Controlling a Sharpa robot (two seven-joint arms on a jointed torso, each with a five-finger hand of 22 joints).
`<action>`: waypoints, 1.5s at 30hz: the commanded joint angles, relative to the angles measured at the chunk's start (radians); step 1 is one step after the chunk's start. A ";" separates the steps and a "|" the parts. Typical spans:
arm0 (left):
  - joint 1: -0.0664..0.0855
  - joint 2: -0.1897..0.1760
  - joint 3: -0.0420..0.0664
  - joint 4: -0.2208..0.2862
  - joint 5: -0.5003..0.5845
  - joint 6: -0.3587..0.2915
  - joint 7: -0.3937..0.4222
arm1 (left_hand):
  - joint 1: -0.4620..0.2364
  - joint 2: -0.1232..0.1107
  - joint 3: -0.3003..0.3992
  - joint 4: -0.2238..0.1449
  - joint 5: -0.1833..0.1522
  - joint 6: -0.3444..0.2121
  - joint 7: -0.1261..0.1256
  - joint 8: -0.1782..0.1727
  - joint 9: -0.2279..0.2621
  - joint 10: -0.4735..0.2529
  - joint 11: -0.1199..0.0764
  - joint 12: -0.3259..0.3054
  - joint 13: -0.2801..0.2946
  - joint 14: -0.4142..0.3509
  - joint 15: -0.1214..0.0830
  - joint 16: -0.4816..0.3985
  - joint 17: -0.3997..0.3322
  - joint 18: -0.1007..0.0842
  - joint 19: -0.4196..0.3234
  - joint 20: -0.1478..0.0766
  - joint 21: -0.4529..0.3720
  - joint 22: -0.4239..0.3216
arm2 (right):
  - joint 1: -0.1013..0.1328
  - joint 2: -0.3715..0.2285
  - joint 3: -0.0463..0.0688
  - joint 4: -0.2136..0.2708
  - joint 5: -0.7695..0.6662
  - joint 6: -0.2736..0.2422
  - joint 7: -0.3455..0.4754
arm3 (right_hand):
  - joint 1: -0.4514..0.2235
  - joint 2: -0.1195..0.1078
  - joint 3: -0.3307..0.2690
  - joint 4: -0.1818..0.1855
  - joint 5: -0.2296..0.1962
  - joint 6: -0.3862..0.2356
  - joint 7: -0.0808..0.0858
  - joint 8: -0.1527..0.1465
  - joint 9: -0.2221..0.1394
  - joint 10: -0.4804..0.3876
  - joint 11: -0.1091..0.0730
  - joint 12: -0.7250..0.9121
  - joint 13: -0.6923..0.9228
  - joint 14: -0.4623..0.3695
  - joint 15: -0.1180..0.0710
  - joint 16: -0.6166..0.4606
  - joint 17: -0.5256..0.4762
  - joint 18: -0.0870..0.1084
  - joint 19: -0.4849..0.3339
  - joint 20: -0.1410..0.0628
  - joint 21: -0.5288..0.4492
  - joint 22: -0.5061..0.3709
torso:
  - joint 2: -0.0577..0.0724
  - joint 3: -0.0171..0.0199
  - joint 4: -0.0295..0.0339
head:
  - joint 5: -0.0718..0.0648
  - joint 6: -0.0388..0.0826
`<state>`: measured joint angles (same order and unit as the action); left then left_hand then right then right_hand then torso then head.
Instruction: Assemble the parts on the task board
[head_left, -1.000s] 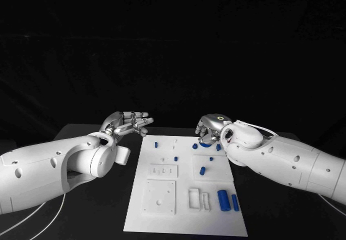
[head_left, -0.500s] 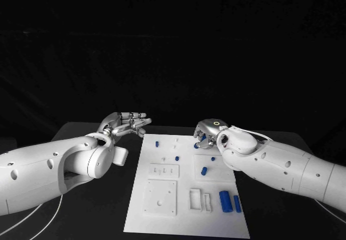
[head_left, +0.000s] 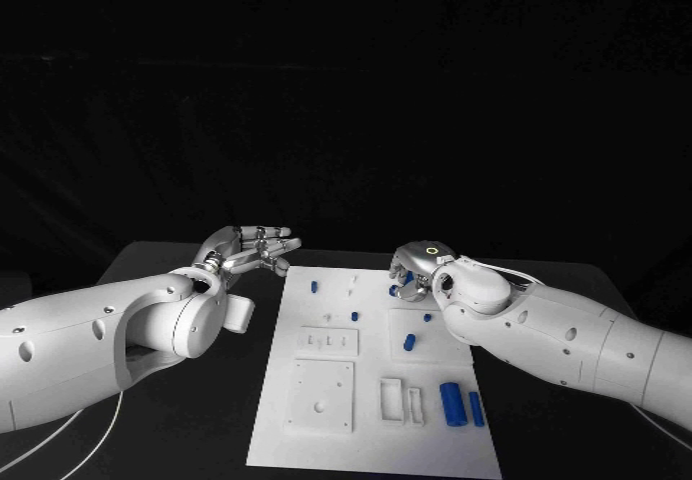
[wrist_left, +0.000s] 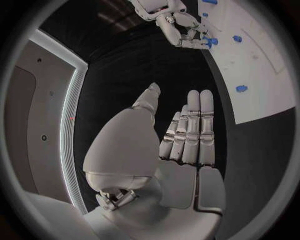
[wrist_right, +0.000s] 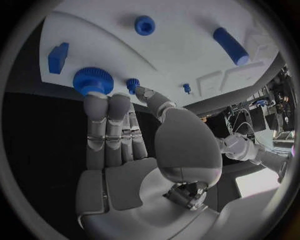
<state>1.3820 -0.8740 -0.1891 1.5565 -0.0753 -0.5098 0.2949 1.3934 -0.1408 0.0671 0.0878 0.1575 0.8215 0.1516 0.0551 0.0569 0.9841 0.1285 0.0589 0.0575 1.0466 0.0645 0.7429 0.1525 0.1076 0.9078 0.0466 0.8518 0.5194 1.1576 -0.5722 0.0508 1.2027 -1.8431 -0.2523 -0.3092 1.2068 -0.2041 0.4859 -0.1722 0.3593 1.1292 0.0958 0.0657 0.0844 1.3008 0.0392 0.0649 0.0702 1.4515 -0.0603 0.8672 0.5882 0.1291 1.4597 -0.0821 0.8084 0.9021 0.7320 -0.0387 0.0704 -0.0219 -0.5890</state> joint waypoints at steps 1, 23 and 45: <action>0.004 -0.002 0.001 -0.001 -0.005 0.014 0.002 | 0.005 -0.007 0.000 0.005 -0.005 -0.006 -0.002 0.004 0.000 -0.005 -0.001 0.001 0.001 -0.001 -0.002 0.000 -0.002 0.009 -0.006 0.000 0.005 -0.001 | -0.003 0.003 -0.001 -0.001 -0.042 0.015 -0.021 | 0.001 -0.007 0.009 -0.001 0.002 0.007 -0.003 -0.002 0.002 -0.009 0.000 -0.003 -0.001 -0.008 0.003 0.004 -0.002 0.016 0.009 0.001 -0.005 0.007 | 0.003 -0.0004 0.0011 | 0.000 0.000; 0.004 -0.003 0.001 -0.003 -0.002 0.014 -0.005 | 0.007 -0.008 0.000 0.014 -0.005 -0.015 -0.005 0.004 -0.001 -0.012 -0.004 0.001 0.001 0.001 -0.005 -0.003 -0.004 0.006 -0.005 -0.003 0.005 -0.006 | -0.009 0.012 -0.003 -0.010 -0.034 0.014 -0.012 | 0.001 0.008 0.039 0.007 -0.020 0.050 -0.005 -0.002 0.010 0.007 -0.004 -0.003 -0.002 -0.010 -0.001 0.007 -0.004 0.011 0.016 -0.001 -0.023 0.040 | 0.011 -0.0042 0.0034 | 0.004 0.005; 0.004 0.003 0.001 -0.017 -0.001 0.008 -0.012 | 0.009 -0.006 0.002 0.015 -0.005 -0.019 -0.005 0.004 -0.001 -0.015 -0.005 0.001 0.001 0.000 -0.005 -0.005 -0.004 0.004 -0.008 -0.003 0.005 -0.009 | -0.012 0.013 -0.004 -0.011 0.004 -0.046 0.011 | 0.016 0.066 0.110 -0.010 -0.122 0.155 -0.030 0.001 0.057 0.098 -0.037 0.000 0.014 -0.011 -0.021 0.008 -0.004 -0.009 0.021 -0.020 -0.013 0.101 | 0.012 -0.0080 0.0031 | 0.006 0.003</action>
<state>1.3824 -0.8733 -0.1890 1.5394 -0.0750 -0.5095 0.2816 1.3973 -0.1447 0.0694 0.0993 0.1576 0.8072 0.1445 0.0550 0.0567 0.9735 0.1252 0.0589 0.0573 1.0466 0.0645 0.7429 0.1498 0.0998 0.9057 0.0444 0.8517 0.5119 1.1488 -0.5590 0.0478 1.1897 -1.8487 -0.2679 -0.3152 1.2200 -0.1532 0.5862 -0.1826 0.2286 1.2761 0.0682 0.0631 0.1098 1.3891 0.0052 0.0607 0.0768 1.4394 -0.0740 0.8711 0.5843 0.1076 1.4648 -0.0953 0.7916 0.9995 0.7447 -0.0458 0.0733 -0.0179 -0.5870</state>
